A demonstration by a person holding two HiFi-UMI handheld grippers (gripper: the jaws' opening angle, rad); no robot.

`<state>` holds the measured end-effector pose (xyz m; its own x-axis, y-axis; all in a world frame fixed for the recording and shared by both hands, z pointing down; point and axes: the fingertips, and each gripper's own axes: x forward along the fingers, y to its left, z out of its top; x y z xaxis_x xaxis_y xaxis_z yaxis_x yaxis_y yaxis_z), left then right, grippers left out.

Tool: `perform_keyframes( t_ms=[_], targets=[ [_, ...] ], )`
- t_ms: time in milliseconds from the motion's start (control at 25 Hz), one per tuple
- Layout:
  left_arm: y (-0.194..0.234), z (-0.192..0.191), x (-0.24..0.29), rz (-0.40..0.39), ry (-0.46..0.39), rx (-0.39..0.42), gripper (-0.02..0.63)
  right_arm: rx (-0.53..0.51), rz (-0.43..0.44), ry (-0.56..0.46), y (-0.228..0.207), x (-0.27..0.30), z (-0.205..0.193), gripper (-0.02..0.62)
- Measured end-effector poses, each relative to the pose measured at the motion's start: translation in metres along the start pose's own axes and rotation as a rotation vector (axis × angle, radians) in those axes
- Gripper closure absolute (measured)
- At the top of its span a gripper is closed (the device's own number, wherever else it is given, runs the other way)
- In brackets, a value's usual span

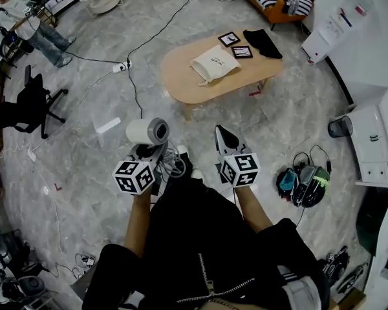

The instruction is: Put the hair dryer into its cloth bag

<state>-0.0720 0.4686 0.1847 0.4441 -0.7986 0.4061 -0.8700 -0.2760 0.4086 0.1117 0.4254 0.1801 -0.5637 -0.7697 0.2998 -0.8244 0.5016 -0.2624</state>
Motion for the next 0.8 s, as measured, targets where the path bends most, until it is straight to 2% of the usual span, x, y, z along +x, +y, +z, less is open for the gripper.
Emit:
perform_keyframes(
  t_ms=[360, 800],
  targets=[
    [0.008, 0.007, 0.018, -0.015, 0.012, -0.007, 0.420, 0.009, -0.018, 0.019, -0.009, 0.015, 0.000, 0.586],
    [0.049, 0.033, 0.061, -0.028, 0.033, -0.024, 0.420, -0.007, -0.082, 0.024, -0.032, 0.071, 0.015, 0.586]
  ],
)
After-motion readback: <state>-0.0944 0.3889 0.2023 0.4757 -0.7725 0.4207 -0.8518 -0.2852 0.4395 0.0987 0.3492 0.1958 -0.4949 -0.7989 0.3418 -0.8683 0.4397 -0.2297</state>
